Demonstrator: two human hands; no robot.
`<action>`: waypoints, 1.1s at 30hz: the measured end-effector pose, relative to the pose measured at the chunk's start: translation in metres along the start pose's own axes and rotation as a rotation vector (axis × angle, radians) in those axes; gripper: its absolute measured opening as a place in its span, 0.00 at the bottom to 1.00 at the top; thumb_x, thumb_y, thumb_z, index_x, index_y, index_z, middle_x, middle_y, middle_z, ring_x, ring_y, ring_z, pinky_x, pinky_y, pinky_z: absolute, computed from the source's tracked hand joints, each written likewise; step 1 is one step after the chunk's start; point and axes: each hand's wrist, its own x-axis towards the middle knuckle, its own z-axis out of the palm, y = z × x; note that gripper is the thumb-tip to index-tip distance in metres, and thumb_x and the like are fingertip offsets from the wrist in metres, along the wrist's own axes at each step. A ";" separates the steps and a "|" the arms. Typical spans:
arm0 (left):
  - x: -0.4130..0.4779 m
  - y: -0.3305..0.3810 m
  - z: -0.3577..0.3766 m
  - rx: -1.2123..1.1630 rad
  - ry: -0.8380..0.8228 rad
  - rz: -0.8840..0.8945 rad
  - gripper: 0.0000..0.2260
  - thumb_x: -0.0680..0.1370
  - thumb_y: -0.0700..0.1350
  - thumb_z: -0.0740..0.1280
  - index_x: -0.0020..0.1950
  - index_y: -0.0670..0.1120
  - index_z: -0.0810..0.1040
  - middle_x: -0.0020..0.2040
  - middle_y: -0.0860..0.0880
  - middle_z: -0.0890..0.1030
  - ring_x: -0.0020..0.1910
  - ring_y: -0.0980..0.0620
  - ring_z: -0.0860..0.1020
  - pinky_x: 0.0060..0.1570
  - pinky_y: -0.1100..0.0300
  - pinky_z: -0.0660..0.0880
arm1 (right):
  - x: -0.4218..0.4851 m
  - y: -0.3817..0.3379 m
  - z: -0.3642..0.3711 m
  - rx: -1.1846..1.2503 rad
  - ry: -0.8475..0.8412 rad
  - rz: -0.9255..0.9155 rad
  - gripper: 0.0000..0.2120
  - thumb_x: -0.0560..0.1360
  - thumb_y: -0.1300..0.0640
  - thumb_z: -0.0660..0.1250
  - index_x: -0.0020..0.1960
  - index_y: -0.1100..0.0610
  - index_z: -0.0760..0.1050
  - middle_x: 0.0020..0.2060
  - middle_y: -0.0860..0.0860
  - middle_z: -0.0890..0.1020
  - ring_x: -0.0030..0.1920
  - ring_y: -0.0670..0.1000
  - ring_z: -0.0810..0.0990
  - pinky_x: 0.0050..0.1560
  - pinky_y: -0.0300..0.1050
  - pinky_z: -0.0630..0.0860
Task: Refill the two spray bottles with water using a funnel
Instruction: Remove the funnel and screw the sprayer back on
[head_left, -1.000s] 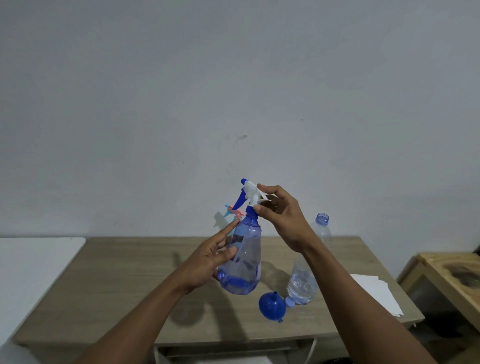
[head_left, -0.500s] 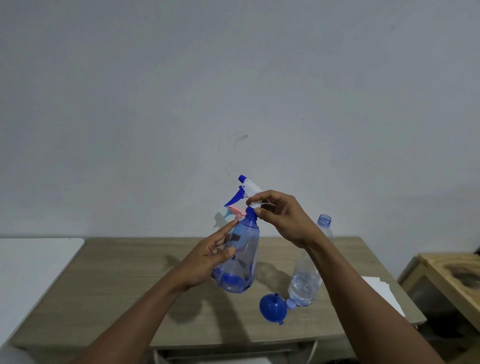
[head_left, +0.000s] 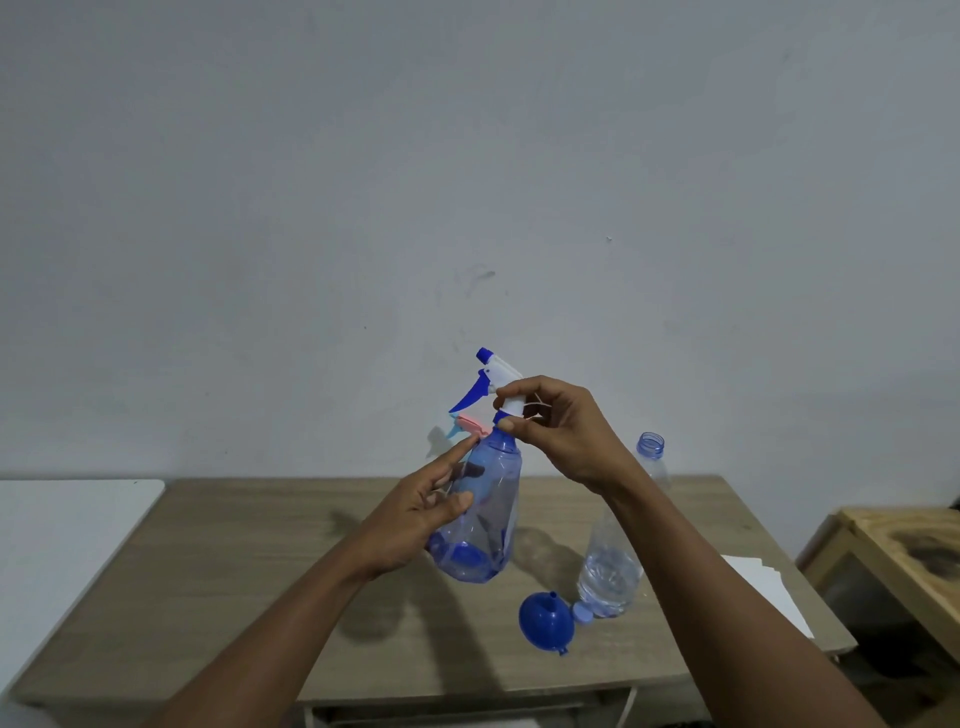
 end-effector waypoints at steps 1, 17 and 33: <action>0.001 -0.001 0.001 -0.001 0.001 -0.003 0.25 0.81 0.48 0.65 0.72 0.69 0.62 0.68 0.61 0.74 0.67 0.50 0.75 0.52 0.56 0.82 | 0.000 0.001 0.003 -0.027 0.017 0.002 0.14 0.69 0.52 0.73 0.54 0.53 0.81 0.50 0.48 0.84 0.51 0.48 0.82 0.49 0.50 0.84; 0.000 -0.012 -0.003 0.029 0.008 0.050 0.28 0.78 0.54 0.68 0.76 0.65 0.61 0.72 0.59 0.72 0.69 0.53 0.73 0.62 0.47 0.78 | 0.004 0.006 0.001 -0.231 -0.014 -0.033 0.12 0.77 0.54 0.72 0.58 0.42 0.80 0.51 0.41 0.84 0.55 0.48 0.81 0.56 0.46 0.79; -0.003 -0.007 -0.001 0.076 0.051 0.097 0.38 0.68 0.70 0.69 0.76 0.64 0.62 0.73 0.57 0.71 0.70 0.53 0.72 0.63 0.50 0.77 | 0.003 -0.001 0.000 -0.146 -0.042 -0.038 0.16 0.78 0.63 0.69 0.64 0.51 0.79 0.55 0.50 0.84 0.56 0.51 0.83 0.57 0.46 0.81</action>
